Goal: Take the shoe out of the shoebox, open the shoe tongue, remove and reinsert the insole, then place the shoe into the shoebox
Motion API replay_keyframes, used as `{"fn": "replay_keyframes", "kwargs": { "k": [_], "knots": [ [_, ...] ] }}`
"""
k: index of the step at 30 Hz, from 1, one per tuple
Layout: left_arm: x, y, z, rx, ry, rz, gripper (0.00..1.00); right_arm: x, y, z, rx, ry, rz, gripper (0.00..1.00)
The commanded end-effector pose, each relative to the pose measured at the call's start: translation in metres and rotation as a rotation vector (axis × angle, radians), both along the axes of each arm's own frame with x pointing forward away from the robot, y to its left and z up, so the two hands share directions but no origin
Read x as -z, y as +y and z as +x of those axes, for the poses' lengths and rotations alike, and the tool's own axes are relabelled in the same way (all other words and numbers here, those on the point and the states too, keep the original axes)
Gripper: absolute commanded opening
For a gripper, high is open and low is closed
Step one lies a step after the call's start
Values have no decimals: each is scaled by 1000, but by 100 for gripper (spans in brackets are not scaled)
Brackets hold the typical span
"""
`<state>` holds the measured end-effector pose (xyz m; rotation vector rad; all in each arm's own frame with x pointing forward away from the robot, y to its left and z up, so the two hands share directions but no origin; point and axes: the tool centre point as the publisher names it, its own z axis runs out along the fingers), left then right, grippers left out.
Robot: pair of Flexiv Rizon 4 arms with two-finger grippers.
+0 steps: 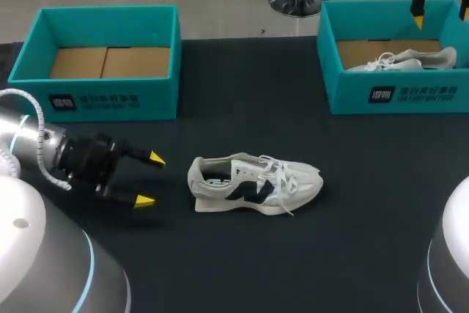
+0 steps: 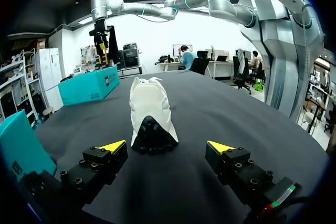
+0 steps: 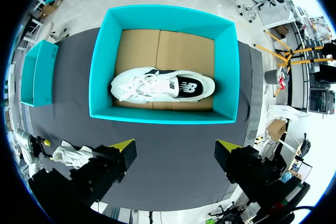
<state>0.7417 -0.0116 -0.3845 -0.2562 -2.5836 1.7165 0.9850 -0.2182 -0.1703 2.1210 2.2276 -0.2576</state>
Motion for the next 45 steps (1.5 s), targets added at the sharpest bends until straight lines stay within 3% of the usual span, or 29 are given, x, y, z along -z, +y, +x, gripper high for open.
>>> {"fn": "replay_keyframes", "kwargs": {
  "k": [1, 22, 45],
  "knots": [
    [10, -12, 2, -35, 13, 0, 100, 0, 0, 0, 0, 0, 0, 100],
    [43, -57, 9, -79, 72, -4, 100, 0, 0, 0, 0, 0, 0, 100],
    [43, -87, 10, -85, 36, 12, 100, 0, 0, 0, 0, 0, 0, 100]
  ]
}}
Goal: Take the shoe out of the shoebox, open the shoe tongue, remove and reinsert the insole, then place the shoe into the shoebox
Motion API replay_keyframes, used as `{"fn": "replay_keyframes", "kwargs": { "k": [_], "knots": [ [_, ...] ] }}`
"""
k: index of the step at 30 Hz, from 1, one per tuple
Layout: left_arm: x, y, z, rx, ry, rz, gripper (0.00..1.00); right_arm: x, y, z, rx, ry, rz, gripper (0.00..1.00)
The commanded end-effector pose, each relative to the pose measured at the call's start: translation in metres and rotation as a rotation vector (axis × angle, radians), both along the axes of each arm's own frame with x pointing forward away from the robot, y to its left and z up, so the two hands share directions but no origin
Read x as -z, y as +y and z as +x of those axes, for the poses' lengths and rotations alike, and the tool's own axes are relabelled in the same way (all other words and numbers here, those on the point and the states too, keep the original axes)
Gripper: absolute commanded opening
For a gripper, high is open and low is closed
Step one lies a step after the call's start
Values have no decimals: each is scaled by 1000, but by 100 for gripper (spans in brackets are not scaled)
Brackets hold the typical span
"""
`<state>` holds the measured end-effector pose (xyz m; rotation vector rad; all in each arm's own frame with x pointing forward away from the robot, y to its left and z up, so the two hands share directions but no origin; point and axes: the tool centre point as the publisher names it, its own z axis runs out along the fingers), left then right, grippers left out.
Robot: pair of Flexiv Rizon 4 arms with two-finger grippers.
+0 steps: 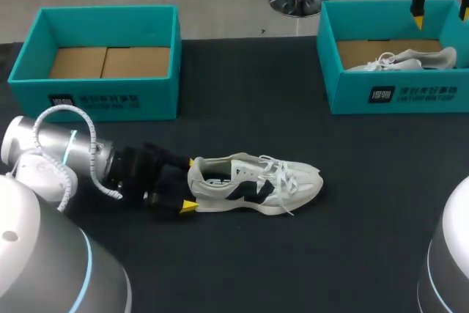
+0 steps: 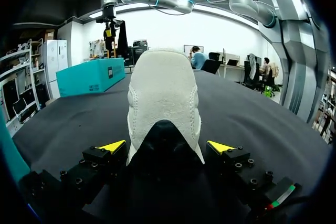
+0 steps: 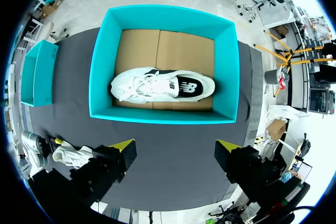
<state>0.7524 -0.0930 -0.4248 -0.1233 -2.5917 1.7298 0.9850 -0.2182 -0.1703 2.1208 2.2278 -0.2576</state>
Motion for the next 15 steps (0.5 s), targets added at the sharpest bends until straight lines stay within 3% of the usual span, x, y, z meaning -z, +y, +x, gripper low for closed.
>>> {"fn": "replay_keyframes", "kwargs": {
  "k": [1, 4, 5, 6, 15],
  "knots": [
    [3, -6, 0, -17, -15, 15, 100, 0, 0, 0, 0, 0, 0, 100],
    [6, -7, 2, -21, -13, 20, 100, 0, 0, 0, 0, 0, 0, 100],
    [7, -7, 2, -20, -13, 19, 39, 0, 0, 0, 0, 0, 0, 100],
    [8, -7, 2, -19, -13, 19, 0, 0, 0, 0, 0, 0, 0, 100],
    [9, -4, 3, -15, -8, 19, 0, 0, 0, 0, 0, 0, 0, 100]
  ]
}}
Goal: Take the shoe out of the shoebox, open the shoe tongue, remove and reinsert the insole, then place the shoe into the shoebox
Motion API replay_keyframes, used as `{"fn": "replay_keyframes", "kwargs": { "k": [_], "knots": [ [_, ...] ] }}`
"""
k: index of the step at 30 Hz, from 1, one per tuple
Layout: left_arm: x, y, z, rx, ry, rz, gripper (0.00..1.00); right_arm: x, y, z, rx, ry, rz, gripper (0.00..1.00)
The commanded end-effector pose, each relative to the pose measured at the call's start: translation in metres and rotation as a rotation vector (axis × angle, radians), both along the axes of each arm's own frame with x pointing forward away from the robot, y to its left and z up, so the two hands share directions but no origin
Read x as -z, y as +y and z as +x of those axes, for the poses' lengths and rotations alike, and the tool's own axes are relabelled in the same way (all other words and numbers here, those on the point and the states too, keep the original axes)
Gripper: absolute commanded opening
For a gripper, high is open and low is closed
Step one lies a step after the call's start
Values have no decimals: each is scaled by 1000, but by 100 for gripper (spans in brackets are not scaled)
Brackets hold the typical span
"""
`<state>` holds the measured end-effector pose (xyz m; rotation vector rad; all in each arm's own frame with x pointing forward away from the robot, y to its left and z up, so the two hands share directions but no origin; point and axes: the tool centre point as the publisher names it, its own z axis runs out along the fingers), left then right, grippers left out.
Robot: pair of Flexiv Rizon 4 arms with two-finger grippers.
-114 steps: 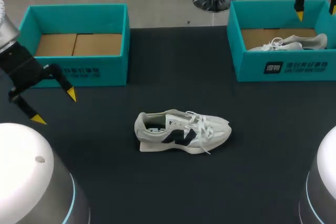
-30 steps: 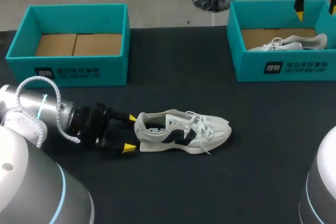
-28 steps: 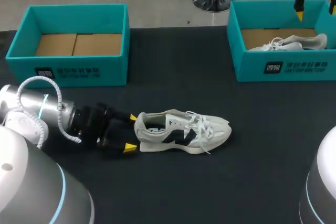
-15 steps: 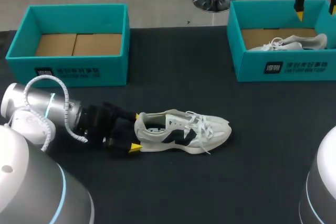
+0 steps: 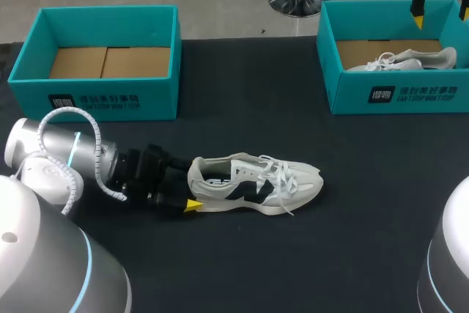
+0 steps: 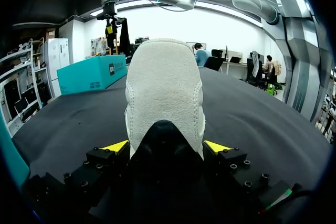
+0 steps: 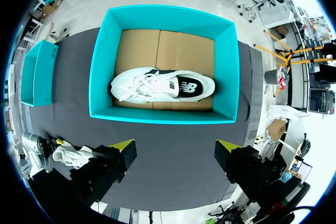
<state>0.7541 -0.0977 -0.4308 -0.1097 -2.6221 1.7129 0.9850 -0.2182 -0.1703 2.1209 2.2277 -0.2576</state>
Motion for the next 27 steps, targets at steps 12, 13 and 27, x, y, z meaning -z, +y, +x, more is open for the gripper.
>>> {"fn": "replay_keyframes", "kwargs": {
  "k": [12, 13, 27],
  "knots": [
    [3, 1, 1, 1, 0, 0, 0, -4, 18, -7, -13, 15, -47, 100],
    [3, 1, 1, 1, 0, 0, 0, -3, 27, -13, -5, 16, -61, 100],
    [3, 1, 1, 1, 0, 0, 0, 37, 179, -123, 130, -16, -47, 100]
  ]
}}
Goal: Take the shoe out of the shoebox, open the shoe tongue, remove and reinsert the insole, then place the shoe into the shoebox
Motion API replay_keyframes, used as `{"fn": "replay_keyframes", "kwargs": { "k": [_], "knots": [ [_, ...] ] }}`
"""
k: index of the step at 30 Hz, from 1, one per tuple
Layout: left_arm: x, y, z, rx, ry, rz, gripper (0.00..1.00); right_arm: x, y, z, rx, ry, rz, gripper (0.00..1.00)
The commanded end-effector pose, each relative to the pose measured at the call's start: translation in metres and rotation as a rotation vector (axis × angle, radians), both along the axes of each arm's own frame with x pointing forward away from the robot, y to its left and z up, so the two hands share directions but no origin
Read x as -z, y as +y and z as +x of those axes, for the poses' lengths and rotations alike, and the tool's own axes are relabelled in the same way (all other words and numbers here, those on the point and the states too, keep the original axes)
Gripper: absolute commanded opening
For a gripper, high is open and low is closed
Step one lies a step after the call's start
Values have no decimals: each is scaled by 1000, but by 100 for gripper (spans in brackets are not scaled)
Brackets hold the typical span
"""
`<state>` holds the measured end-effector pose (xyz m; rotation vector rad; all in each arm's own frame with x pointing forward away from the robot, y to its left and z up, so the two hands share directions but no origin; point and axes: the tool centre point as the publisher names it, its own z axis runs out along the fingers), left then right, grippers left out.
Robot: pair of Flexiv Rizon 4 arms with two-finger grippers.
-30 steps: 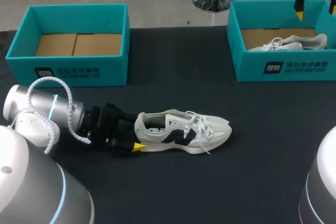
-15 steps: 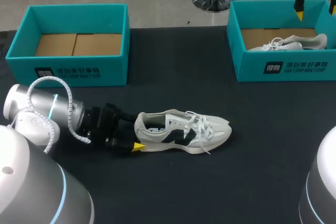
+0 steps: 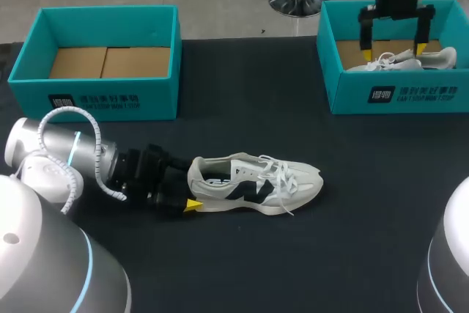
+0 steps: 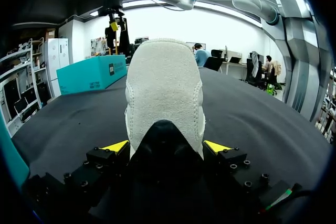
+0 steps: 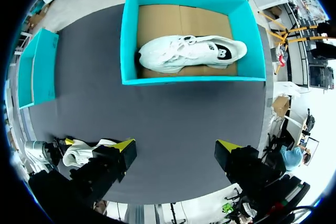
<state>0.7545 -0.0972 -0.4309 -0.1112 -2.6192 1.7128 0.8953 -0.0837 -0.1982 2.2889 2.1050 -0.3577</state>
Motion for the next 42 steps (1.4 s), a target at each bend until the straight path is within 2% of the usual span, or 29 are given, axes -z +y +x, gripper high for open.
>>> {"fn": "replay_keyframes", "kwargs": {
  "k": [1, 5, 23, 28, 31, 38, 42],
  "knots": [
    [3, 0, 0, -1, -1, 1, 0, 10, 54, -38, -13, -79, -34, 100],
    [3, 0, 0, -1, -1, 1, 0, 12, 76, -53, -23, -83, -75, 100],
    [3, 0, 0, -1, -1, 1, 0, 12, 76, -53, -23, -83, -75, 100],
    [3, 0, 0, -1, -1, 1, 0, 6, 126, -72, -67, -117, -158, 100],
    [3, 0, 0, -1, -1, 1, 0, 12, 160, -90, -69, -129, -174, 100],
    [3, 0, 0, -1, -1, 1, 0, 24, 219, -125, -50, -151, -219, 100],
    [3, 0, 0, -1, -1, 1, 0, 34, 248, -140, -59, -175, -158, 100]
  ]
}}
